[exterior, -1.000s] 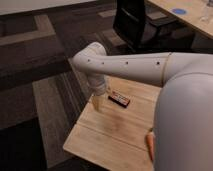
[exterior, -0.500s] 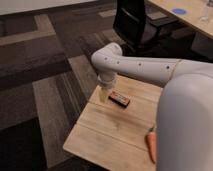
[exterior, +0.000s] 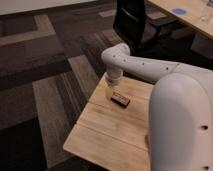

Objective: Place the eraser in the ceramic cup

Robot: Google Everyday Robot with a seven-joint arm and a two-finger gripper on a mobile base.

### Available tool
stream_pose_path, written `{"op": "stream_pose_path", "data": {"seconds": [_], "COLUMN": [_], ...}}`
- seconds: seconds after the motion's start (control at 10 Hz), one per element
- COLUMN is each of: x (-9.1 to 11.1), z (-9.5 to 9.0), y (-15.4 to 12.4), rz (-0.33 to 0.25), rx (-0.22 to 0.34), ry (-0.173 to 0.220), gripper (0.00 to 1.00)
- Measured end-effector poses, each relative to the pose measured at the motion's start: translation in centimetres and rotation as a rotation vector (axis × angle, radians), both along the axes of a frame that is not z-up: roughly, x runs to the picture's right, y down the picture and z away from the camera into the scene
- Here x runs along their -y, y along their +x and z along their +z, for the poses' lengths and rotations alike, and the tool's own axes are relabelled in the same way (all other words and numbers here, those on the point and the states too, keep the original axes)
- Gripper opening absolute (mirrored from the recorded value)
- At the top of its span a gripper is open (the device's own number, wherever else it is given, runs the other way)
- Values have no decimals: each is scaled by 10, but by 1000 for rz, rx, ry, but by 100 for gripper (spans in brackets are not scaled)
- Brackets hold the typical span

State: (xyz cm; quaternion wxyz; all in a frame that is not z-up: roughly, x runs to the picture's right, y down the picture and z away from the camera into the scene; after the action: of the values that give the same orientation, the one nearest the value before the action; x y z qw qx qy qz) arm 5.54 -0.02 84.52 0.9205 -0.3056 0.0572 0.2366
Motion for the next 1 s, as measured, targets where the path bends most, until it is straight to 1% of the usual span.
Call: {"op": "stream_pose_path", "data": {"seconds": [0.1, 0.3, 0.5, 0.7, 1.0], "x": [0, 0, -6, -15, -23], "z": [12, 25, 41, 52, 59], "y": [3, 3, -3, -7, -12], "rz": [6, 10, 19, 11, -28], "rx": [4, 13, 30, 42, 38], "ry": [-4, -4, -11, -14, -12], "gripper": [65, 65, 65, 65, 65]}}
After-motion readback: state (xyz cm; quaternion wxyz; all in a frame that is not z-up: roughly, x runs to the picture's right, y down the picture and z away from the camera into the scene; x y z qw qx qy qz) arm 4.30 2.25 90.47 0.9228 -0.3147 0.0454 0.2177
